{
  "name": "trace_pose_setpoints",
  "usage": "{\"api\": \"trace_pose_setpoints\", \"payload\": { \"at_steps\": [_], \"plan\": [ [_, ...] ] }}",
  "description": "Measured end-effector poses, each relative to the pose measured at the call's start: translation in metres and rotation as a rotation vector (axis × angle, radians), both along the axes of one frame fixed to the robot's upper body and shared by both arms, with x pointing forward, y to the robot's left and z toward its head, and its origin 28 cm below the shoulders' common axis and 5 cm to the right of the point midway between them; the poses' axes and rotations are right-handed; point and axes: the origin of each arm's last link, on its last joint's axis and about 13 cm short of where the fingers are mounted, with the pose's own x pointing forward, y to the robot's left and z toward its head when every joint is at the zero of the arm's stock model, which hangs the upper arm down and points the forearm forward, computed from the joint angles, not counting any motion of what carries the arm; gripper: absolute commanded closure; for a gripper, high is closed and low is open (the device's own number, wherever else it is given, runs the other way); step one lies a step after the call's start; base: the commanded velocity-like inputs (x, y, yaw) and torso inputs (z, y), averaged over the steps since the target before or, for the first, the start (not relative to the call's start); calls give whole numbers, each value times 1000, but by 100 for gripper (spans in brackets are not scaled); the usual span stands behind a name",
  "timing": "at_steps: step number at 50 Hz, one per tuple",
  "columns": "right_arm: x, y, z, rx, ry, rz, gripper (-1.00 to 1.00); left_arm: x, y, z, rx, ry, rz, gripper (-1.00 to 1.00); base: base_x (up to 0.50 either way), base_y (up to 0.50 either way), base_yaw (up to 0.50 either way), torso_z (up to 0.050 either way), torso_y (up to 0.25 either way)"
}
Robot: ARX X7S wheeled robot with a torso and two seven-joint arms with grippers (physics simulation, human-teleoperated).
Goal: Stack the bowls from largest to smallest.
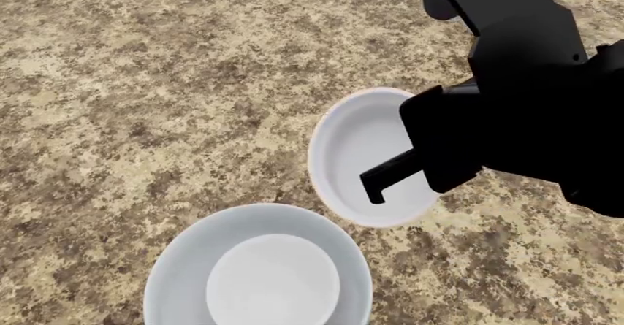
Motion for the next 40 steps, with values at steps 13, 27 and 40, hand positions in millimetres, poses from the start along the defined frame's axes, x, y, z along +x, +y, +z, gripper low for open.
{"api": "trace_pose_setpoints", "payload": {
  "at_steps": [13,27,40],
  "plan": [
    [3,14,-5,7,32,67,100,0,2,0,0,-2,3,-100,0,0,0,1,1],
    [5,25,-12,16,66,123,100,0,3,-1,-2,-1,6,-100,0,0,0,0,1],
    [7,33,-22,28,96,160,100,-1,3,-1,-1,-2,8,-100,0,0,0,1,1]
  ]
}}
